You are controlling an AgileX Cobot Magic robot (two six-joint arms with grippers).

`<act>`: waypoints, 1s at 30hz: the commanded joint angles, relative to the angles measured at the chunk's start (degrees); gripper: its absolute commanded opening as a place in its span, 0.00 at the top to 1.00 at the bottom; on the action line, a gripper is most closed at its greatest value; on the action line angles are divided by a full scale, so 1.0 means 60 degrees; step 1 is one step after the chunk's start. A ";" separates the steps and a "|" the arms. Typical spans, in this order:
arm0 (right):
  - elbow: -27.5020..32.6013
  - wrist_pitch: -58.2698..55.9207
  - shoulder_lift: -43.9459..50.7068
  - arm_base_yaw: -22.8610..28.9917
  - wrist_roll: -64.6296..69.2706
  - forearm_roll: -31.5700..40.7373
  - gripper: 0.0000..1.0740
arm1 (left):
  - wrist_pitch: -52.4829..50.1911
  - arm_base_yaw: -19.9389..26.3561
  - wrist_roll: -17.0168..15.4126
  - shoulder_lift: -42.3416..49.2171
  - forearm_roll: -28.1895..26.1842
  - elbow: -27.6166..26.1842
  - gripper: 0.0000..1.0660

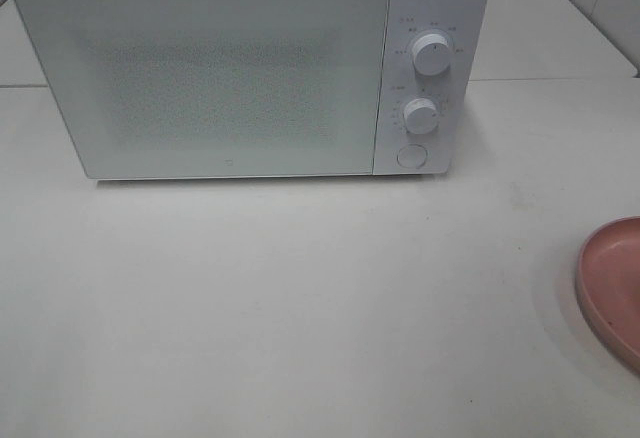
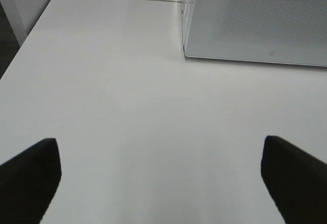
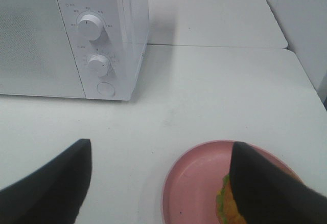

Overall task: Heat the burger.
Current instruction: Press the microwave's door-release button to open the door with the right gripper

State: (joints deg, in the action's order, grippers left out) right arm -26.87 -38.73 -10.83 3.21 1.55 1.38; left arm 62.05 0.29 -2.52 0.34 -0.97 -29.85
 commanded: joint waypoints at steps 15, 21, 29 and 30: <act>0.0716 0.3295 -0.2349 -0.0057 -0.0038 0.0000 0.30 | -0.0124 -0.0038 -0.0038 0.0210 -0.0067 0.0019 0.04; 0.0716 0.4412 -0.3409 -0.0057 0.0048 -0.0010 0.30 | -0.0124 -0.0038 -0.0038 0.0210 -0.0067 0.0019 0.04; 0.0716 0.6952 -0.4880 -0.0057 0.0181 -0.0353 0.30 | -0.0124 -0.0038 -0.0038 0.0210 -0.0067 0.0019 0.04; 0.0716 0.7601 -0.5233 -0.0057 0.0181 -0.0611 0.30 | -0.0124 -0.0038 -0.0038 0.0210 -0.0067 0.0019 0.04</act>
State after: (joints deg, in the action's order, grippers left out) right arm -22.75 1.03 -39.82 3.21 2.01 0.00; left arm 62.05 0.29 -2.52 0.34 -0.97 -29.85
